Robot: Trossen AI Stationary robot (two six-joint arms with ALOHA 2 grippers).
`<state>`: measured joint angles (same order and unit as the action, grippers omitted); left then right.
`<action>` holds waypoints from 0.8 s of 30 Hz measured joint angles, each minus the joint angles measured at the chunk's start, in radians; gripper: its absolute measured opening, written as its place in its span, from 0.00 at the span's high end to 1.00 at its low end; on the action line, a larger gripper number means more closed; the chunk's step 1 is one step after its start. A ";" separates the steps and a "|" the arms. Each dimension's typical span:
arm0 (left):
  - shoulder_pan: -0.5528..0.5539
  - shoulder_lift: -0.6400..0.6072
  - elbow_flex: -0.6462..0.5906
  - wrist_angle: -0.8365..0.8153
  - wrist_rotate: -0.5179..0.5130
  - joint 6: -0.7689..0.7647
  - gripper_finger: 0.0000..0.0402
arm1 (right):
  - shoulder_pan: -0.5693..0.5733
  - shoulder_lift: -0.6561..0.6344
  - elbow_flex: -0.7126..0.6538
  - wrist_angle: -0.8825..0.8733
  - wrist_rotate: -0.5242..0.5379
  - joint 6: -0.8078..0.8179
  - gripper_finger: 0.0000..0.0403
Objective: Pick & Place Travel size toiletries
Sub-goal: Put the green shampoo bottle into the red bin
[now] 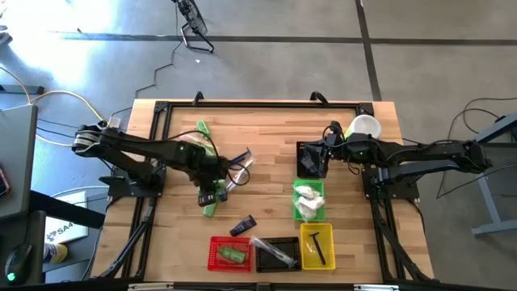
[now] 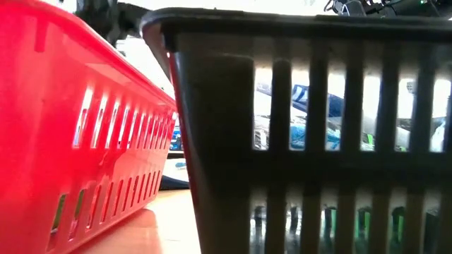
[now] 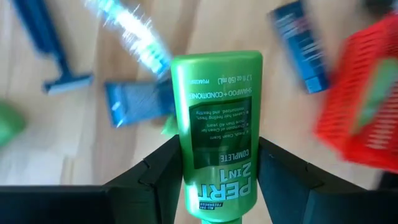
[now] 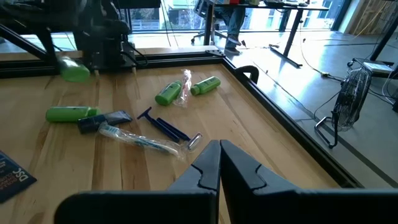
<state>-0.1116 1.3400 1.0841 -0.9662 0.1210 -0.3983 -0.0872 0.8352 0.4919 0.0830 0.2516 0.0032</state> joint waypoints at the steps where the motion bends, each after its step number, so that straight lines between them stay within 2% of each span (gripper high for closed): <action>1: -0.001 0.000 0.020 0.002 0.013 0.004 0.57 | 0.000 0.000 0.000 0.000 0.000 0.000 0.99; 10: -0.108 0.000 0.064 0.171 0.082 -0.008 0.57 | 0.000 0.000 0.000 0.000 -0.005 0.000 0.99; 17: -0.208 0.000 0.065 0.283 0.086 -0.051 0.57 | 0.000 0.000 0.000 0.002 -0.051 0.000 0.99; 24: -0.238 0.070 0.068 0.403 0.071 -0.088 0.57 | 0.000 0.000 0.000 0.002 -0.052 0.002 0.99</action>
<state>-0.3492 1.4105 1.1519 -0.5632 0.1915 -0.4859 -0.0868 0.8349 0.4923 0.0853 0.1995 0.0051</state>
